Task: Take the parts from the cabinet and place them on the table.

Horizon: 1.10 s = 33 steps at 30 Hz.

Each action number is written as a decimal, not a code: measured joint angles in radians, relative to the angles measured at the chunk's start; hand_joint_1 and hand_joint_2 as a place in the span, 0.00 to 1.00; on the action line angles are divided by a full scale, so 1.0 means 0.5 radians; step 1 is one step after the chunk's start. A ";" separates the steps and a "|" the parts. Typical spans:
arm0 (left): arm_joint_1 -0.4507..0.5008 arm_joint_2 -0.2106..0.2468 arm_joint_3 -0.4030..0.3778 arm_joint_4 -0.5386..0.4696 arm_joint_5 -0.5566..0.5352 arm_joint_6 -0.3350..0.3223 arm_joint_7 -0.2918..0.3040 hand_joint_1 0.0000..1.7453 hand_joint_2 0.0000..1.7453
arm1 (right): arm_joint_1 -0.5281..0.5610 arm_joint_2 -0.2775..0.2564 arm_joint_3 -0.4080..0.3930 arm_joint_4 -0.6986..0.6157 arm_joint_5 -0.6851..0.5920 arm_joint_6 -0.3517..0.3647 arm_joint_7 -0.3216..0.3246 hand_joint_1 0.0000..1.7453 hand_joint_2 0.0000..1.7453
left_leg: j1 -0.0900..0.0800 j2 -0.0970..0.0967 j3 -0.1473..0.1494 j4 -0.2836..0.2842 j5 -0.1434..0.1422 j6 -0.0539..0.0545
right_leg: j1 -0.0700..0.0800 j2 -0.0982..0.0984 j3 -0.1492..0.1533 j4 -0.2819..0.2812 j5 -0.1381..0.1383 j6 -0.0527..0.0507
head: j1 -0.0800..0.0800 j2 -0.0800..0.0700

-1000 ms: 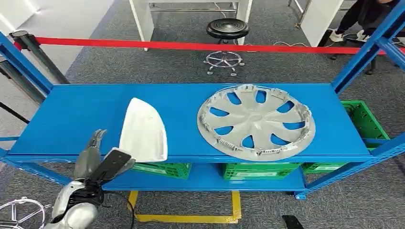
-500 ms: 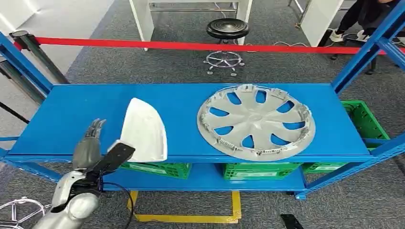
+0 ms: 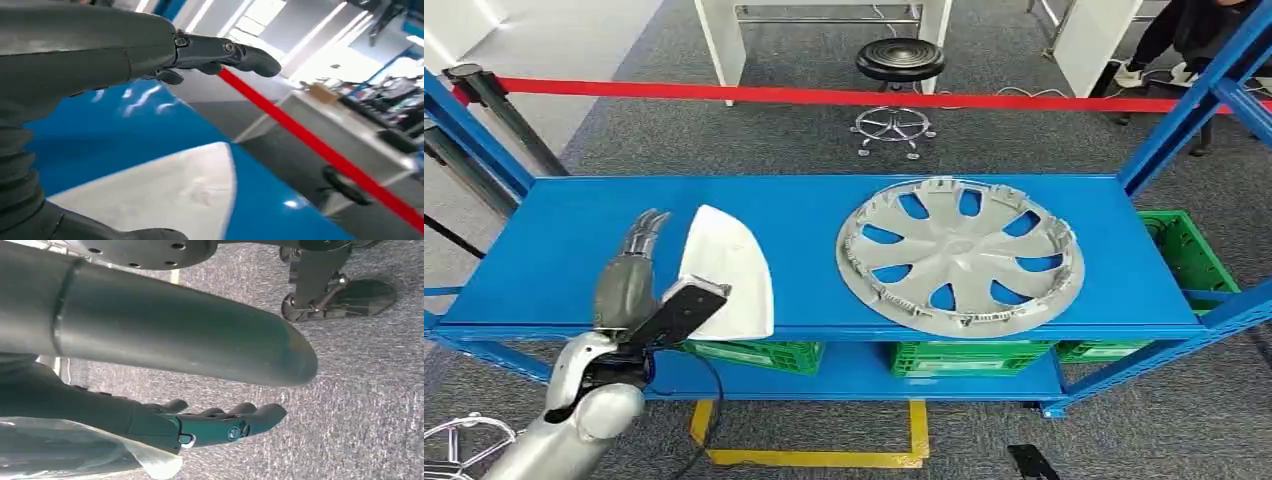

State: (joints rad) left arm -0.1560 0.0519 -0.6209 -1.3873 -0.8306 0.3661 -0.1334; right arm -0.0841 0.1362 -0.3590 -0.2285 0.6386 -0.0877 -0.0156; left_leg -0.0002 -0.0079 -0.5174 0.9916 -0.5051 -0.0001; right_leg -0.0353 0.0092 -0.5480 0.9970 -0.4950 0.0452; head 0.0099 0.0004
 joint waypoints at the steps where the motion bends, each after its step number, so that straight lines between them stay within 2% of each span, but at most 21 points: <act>1: 0.001 -0.005 -0.022 -0.027 0.035 0.012 -0.020 0.00 1.00 | 0.001 0.000 0.000 0.000 -0.002 -0.002 -0.003 0.00 0.00 | 0.000 0.000 0.000 0.000 0.000 0.000 | 0.000 0.000 0.000 0.000 0.000 0.000 | -0.002 0.000; 11: -0.001 -0.084 -0.186 -0.094 0.269 0.018 -0.112 0.00 1.00 | 0.000 0.000 -0.001 0.000 0.015 -0.015 -0.003 0.00 0.00 | 0.000 0.000 0.000 0.000 0.000 0.000 | 0.000 0.000 0.000 0.000 0.000 0.000 | -0.001 0.000; 18: -0.002 -0.133 -0.263 -0.093 0.367 -0.005 -0.126 0.00 1.00 | 0.000 0.000 -0.001 0.000 0.018 -0.022 0.002 0.00 0.00 | 0.000 0.000 0.000 0.000 0.000 0.000 | 0.000 0.000 0.000 0.000 0.000 0.000 | -0.001 0.000; 33: 0.001 -0.151 -0.282 -0.083 0.426 -0.026 -0.126 0.00 1.00 | 0.000 0.000 -0.001 0.000 0.022 -0.023 0.003 0.00 0.00 | 0.000 0.000 0.000 0.000 0.000 0.000 | 0.000 0.000 0.000 0.000 0.000 0.000 | -0.001 0.000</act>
State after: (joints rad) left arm -0.1556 -0.0237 -0.7618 -1.4286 -0.6176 0.3532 -0.1965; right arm -0.0843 0.1362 -0.3593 -0.2285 0.6497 -0.0992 -0.0141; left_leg -0.0002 -0.0078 -0.5174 0.9916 -0.5052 0.0000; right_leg -0.0353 0.0091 -0.5480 0.9969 -0.4950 0.0452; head 0.0095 0.0004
